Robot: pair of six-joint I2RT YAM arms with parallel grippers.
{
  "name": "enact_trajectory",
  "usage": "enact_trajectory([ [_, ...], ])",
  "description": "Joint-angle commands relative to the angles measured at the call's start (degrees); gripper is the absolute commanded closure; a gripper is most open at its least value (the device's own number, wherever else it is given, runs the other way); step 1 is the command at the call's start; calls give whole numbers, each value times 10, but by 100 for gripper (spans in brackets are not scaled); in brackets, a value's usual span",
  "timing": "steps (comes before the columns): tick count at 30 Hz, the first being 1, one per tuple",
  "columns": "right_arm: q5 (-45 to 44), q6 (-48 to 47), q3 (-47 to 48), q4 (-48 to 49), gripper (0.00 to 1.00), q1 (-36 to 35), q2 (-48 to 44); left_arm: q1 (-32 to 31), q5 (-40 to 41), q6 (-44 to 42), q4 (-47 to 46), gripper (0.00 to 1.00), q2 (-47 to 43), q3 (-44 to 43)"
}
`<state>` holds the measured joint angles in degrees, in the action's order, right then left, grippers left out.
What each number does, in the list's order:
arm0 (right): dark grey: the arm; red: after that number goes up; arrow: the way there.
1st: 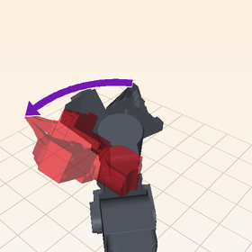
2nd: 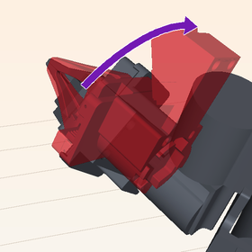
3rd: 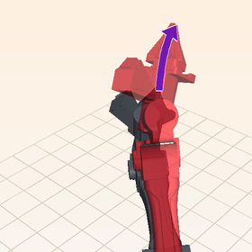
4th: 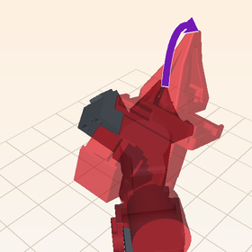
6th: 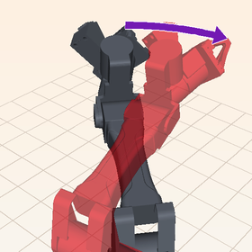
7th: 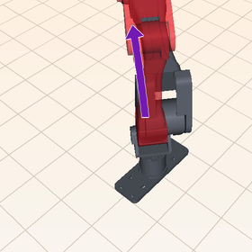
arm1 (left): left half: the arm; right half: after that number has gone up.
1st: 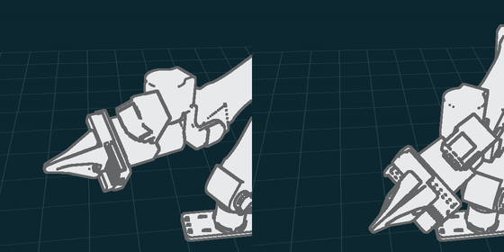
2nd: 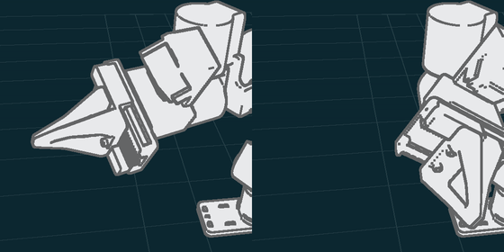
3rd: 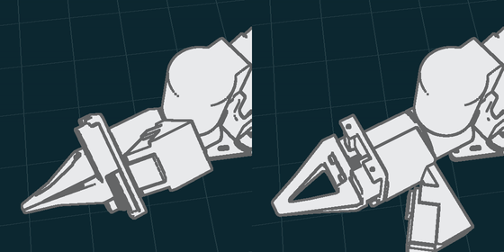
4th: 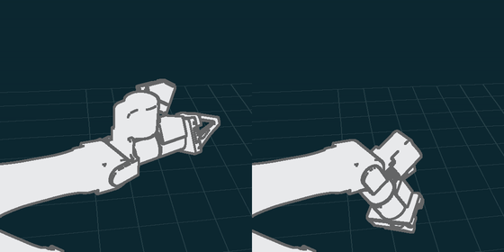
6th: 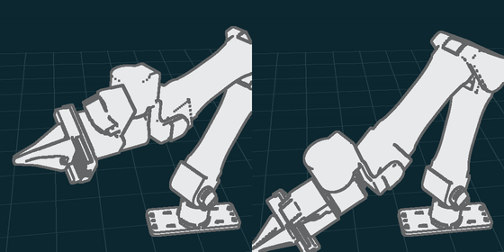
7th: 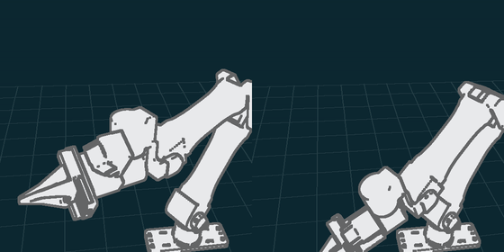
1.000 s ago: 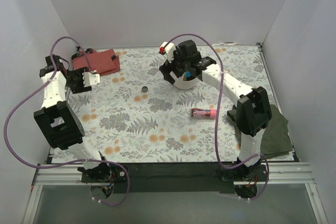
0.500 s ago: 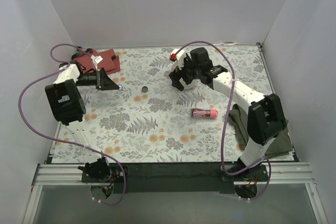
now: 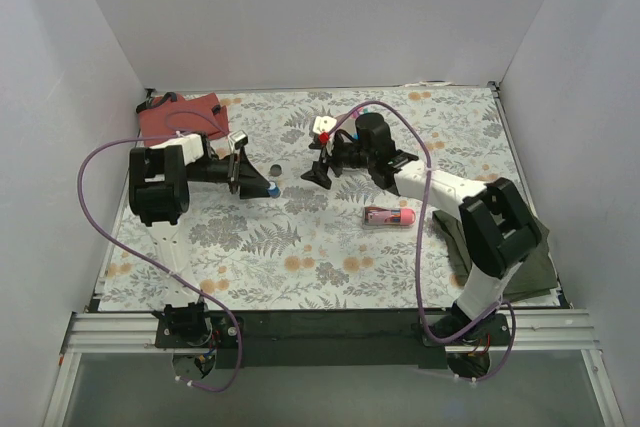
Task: Sort the stationery into containers
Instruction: Move the stationery to the center of the board.
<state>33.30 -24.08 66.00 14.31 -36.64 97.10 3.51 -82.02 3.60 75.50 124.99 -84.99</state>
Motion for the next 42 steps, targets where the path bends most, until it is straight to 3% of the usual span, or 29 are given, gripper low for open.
enact_trajectory([
  [1,50,122,26,252,12,0,67,-13,-90,6,43,57,-5,25],
  [7,153,84,4,354,17,-17,88,-27,-144,49,43,57,-5,32],
  [11,204,132,-28,431,23,-17,86,-50,-143,53,42,56,-3,29],
  [17,258,174,-44,445,30,-16,93,-48,-133,63,43,56,9,14],
  [24,262,188,-64,443,30,-17,104,-38,-128,72,43,55,18,-6],
  [42,226,224,-10,422,31,-28,174,-39,-137,63,42,54,-18,18],
])
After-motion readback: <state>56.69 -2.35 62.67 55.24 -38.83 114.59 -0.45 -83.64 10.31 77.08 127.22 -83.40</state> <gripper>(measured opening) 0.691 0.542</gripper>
